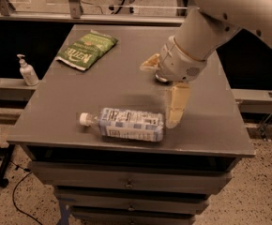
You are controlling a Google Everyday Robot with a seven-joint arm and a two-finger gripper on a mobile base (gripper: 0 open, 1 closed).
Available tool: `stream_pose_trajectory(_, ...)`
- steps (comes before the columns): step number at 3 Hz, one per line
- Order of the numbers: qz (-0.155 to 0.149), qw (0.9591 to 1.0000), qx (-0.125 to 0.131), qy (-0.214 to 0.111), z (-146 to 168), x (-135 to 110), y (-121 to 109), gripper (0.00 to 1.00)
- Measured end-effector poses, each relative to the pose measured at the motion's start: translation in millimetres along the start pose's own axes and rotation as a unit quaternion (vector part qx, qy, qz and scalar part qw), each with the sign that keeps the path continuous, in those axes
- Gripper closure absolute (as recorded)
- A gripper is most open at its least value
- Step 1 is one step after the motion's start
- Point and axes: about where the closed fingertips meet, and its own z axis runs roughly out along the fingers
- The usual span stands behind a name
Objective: Pick blue plastic bottle
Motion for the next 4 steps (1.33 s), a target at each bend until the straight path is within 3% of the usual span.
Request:
stream_pose_trajectory(1, 0.002, 1.0000, 0.001, 0.002, -1, -1, 0, 0.00)
stream_pose_trajectory(2, 0.001, 0.9998, -0.010, -0.017, -2, 6, -4, 0.00)
stream_pose_trajectory(3, 0.013, 0.9976, -0.046, -0.051, -3, 4, -9, 0.00)
stream_pose_trajectory(4, 0.040, 0.9929, -0.080, -0.077, -13, -8, 2, 0.00)
